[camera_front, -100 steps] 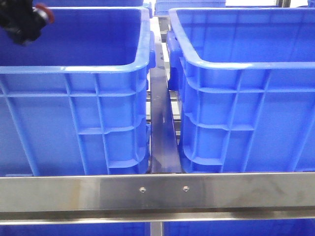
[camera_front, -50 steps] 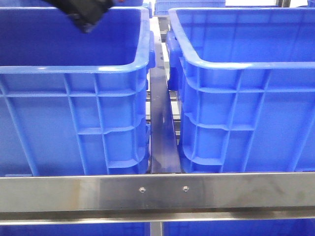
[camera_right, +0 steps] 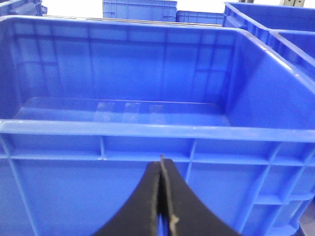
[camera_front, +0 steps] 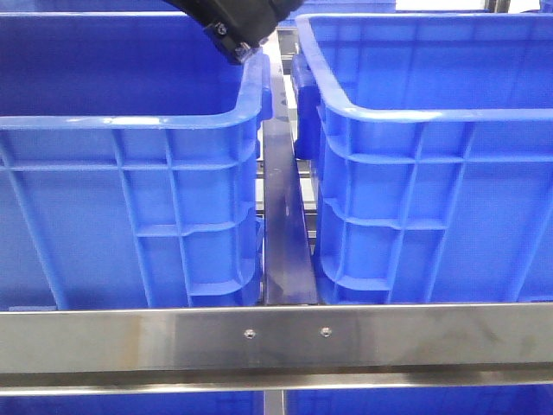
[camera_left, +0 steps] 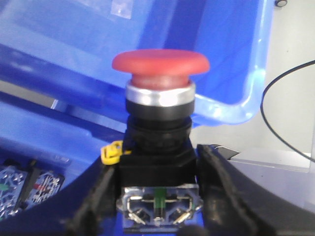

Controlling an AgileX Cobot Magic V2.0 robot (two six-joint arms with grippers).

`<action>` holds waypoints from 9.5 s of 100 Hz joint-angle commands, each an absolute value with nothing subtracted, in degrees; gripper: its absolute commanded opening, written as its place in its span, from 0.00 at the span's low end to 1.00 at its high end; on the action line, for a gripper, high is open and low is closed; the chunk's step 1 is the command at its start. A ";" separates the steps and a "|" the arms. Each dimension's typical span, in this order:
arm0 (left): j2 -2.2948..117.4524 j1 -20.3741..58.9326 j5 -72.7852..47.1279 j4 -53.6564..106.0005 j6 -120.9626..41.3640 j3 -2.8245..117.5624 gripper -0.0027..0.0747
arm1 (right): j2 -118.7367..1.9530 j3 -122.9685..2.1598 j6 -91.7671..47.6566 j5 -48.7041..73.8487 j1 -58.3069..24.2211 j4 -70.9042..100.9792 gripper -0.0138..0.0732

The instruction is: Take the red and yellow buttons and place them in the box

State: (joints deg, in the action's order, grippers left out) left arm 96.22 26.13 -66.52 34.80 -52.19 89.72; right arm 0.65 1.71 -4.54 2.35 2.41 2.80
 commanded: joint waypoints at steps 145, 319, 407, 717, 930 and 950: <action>93.22 26.49 -65.23 38.45 -52.24 91.44 0.28 | -36.10 -42.49 -4.59 37.87 2.60 9.94 0.61; 93.22 26.49 -65.23 38.45 -52.24 91.44 0.28 | -82.04 -57.72 -45.64 45.70 -15.47 96.51 0.46; 93.22 26.49 -66.16 38.45 -52.24 91.44 0.89 | -81.72 -57.75 -50.21 56.24 -0.10 98.15 0.34; 93.22 26.49 -64.78 38.45 -52.24 91.44 0.89 | -72.03 -50.41 -95.00 21.84 2.03 98.21 0.22; 100.51 11.03 -72.55 0.00 15.10 96.93 0.67 | -43.59 -34.55 -95.00 24.54 2.03 98.21 0.08; 104.38 11.03 -72.55 1.56 14.86 96.88 0.67 | -43.59 -34.55 -95.00 24.54 2.03 98.21 0.08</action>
